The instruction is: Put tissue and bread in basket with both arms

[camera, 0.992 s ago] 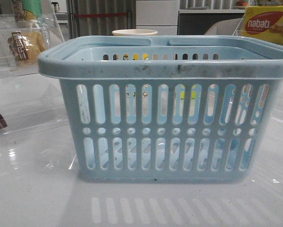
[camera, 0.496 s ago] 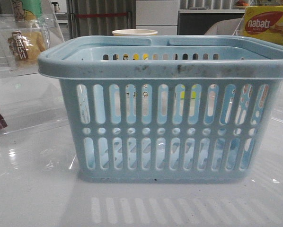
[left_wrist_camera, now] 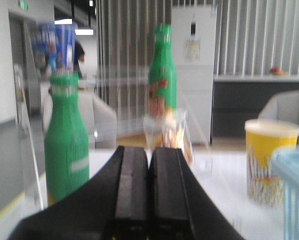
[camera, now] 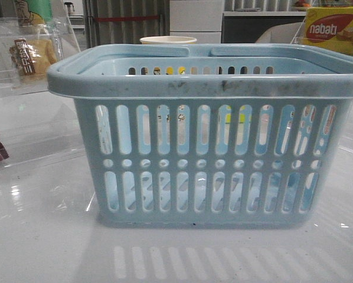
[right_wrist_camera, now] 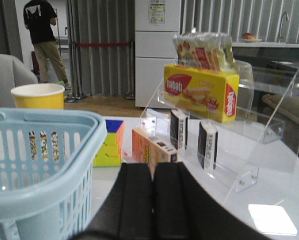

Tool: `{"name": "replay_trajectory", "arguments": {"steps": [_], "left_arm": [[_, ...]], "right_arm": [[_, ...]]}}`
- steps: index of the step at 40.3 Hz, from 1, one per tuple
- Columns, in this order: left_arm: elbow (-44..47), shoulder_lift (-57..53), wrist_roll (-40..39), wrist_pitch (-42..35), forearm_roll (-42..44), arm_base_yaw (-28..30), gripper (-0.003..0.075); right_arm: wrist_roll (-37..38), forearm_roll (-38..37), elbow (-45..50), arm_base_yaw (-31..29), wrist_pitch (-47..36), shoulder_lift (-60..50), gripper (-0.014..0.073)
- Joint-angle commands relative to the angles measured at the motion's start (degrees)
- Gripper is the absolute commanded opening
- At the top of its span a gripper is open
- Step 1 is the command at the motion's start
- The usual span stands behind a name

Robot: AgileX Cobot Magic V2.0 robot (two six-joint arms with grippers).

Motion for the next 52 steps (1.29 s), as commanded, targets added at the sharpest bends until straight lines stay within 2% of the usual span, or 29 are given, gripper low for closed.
{"name": "replay_trajectory", "arguments": {"steps": [1,13,20,32,41,52], "left_arm": [[-8.4,1.7,-0.4,-2.6,-0.6,-0.4,0.0093],[-30.5,15.8,-0.4,14.1,-0.6,-0.4,0.0093],[-38.0,23.3,-0.4,24.0,-0.6,-0.4,0.0093],[-37.9,29.5,-0.4,29.8,-0.6,-0.4,0.0093],[-37.9,32.5,-0.4,36.1,-0.6,-0.4,0.0093],[-37.9,34.7,-0.4,39.0,-0.7,-0.4,0.0093]], "right_arm": [[-0.1,0.0,-7.7,-0.3,-1.0,0.1,0.0052],[-0.1,0.0,-25.7,-0.3,8.5,10.2,0.0052],[-0.1,0.0,-32.5,-0.3,17.1,17.0,0.0052],[-0.1,0.0,-33.4,-0.3,24.6,26.9,0.0052],[-0.1,0.0,-33.2,-0.3,26.8,33.0,0.0052],[-0.1,0.0,-33.2,-0.3,29.1,37.3,0.0052]]}}
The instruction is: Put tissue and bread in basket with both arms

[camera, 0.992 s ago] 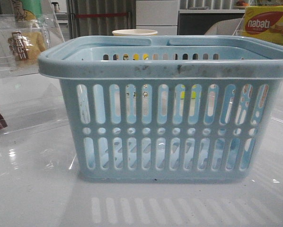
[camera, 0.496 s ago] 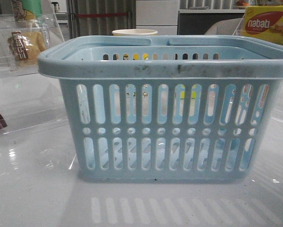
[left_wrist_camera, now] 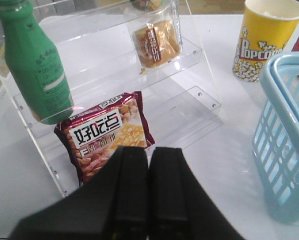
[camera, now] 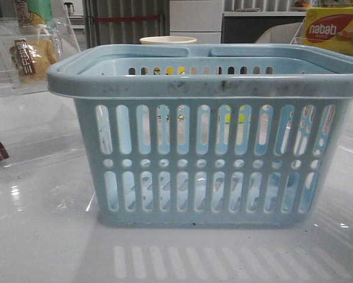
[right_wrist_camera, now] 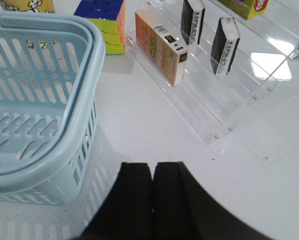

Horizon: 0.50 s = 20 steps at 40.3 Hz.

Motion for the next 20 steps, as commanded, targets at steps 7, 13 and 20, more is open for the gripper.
{"name": "replay_trajectory", "arguments": {"steps": [7,13,20], "left_arm": [[-1.5,2.1,-0.4,-3.2,-0.7,-0.4,0.0160],[-1.5,2.2,-0.4,-3.2,-0.7,-0.4,0.0396],[-1.5,2.2,-0.4,-3.2,-0.7,-0.4,0.0463]], "right_arm": [[-0.1,0.0,-1.9,-0.3,-1.4,3.0,0.0149],[-0.1,0.0,-1.9,-0.3,-1.4,3.3,0.0419],[-0.1,0.0,-1.9,-0.3,-2.1,3.3,0.0507]]}}
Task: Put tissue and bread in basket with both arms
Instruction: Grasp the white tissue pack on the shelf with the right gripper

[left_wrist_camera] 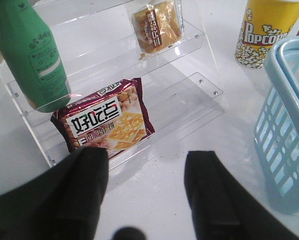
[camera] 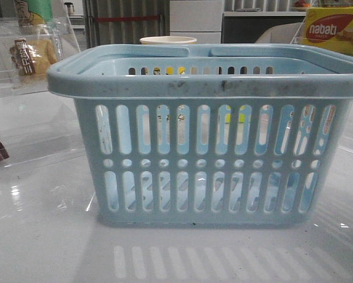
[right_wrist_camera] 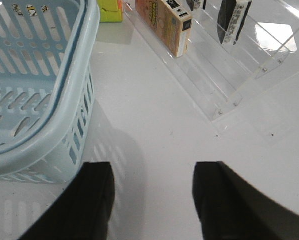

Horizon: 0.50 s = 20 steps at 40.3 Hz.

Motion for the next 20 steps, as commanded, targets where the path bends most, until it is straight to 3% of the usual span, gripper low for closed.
{"name": "replay_trajectory", "arguments": {"steps": [1,10,20], "left_arm": [[-1.5,0.5,-0.4,-4.0,-0.7,-0.4,0.0458],[-1.5,0.5,-0.4,-4.0,-0.7,-0.4,0.0454],[-1.5,0.5,-0.4,-4.0,-0.7,-0.4,0.0454]], "right_arm": [[-0.1,0.0,-1.9,-0.3,-4.6,0.3,0.0507],[0.0,-1.3,-2.2,-0.5,-10.5,1.6,0.0507],[0.6,-1.3,-10.2,-0.5,-9.1,12.4,0.0507]]}}
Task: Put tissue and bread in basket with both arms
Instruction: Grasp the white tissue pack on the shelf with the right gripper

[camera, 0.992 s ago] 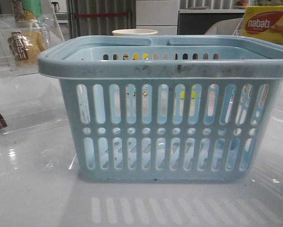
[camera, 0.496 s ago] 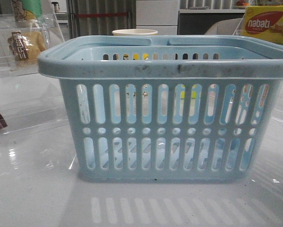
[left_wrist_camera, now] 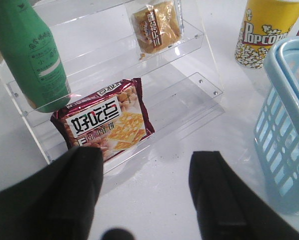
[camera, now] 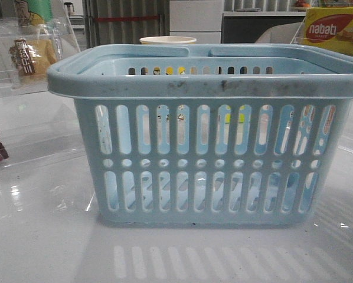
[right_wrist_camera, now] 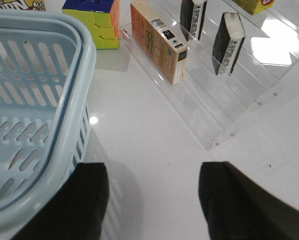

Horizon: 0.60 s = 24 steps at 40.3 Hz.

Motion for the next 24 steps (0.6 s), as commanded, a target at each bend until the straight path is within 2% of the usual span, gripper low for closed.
{"name": "replay_trajectory", "arguments": {"steps": [1,8,16,24], "left_arm": [[-1.5,0.5,-0.4,-4.0,-0.7,-0.4,0.0454],[-1.5,0.5,-0.4,-4.0,-0.7,-0.4,0.0453],[-1.5,0.5,-0.4,-4.0,-0.7,-0.4,0.0454],[-1.5,0.5,-0.4,-4.0,-0.7,-0.4,0.0454]], "right_arm": [[0.0,-0.7,-6.2,-0.3,-3.8,5.2,0.0507],[0.0,-1.4,-14.3,-1.2,-1.7,14.7,0.0507],[0.0,-1.4,-23.8,-7.1,2.5,24.9,0.0507],[0.0,-1.4,-29.5,-11.8,2.7,33.6,0.0507]]}}
